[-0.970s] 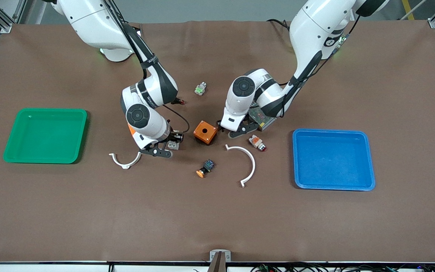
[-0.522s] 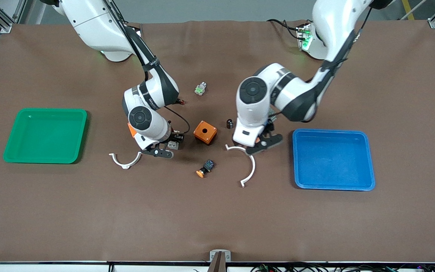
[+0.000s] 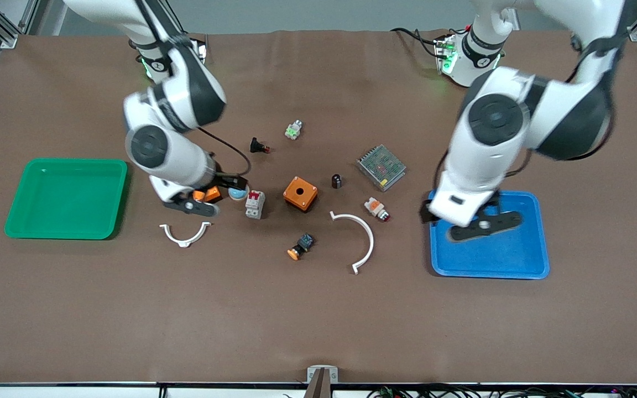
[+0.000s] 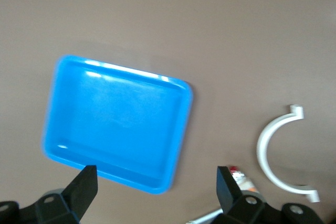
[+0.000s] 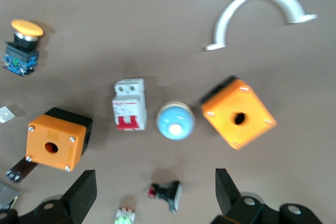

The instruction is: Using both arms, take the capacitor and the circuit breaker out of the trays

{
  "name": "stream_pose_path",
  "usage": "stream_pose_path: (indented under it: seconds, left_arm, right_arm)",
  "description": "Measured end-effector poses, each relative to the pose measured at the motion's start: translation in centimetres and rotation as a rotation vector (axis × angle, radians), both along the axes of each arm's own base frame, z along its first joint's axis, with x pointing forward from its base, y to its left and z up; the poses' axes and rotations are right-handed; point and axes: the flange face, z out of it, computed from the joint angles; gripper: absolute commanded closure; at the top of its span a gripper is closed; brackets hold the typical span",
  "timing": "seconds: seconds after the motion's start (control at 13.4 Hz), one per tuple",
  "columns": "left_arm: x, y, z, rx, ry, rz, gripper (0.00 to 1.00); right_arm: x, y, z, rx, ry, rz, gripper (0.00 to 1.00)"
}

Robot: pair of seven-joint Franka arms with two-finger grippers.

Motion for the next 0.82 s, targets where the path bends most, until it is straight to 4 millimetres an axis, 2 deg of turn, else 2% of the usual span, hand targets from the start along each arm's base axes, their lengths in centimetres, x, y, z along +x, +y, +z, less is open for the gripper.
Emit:
stream_pose_path:
  seconds: [0.15, 0.37, 0.67, 0.82]
  left_arm:
    - [-0.4, 4.9, 3.7, -0.005, 0.025, -0.046, 0.00]
    - [-1.5, 10.3, 7.6, -0.046, 0.057, -0.098, 0.00]
    - [-3.2, 14.8, 11.5, -0.119, 0.058, -0.143, 0.00]
    - [-4.4, 16.6, 12.6, -0.130, 0.075, -0.167, 0.00]
  right_arm:
    - [-0.8, -4.7, 2.2, -0.026, -0.033, 0.029, 0.00]
    - [-1.3, -11.8, 3.7, -0.036, -0.033, 0.068, 0.00]
    - [-0.7, -22.3, 5.6, -0.017, -0.079, 0.141, 0.00]
    - [-0.8, -25.3, 7.5, -0.006, -0.111, 0.180, 0.00]
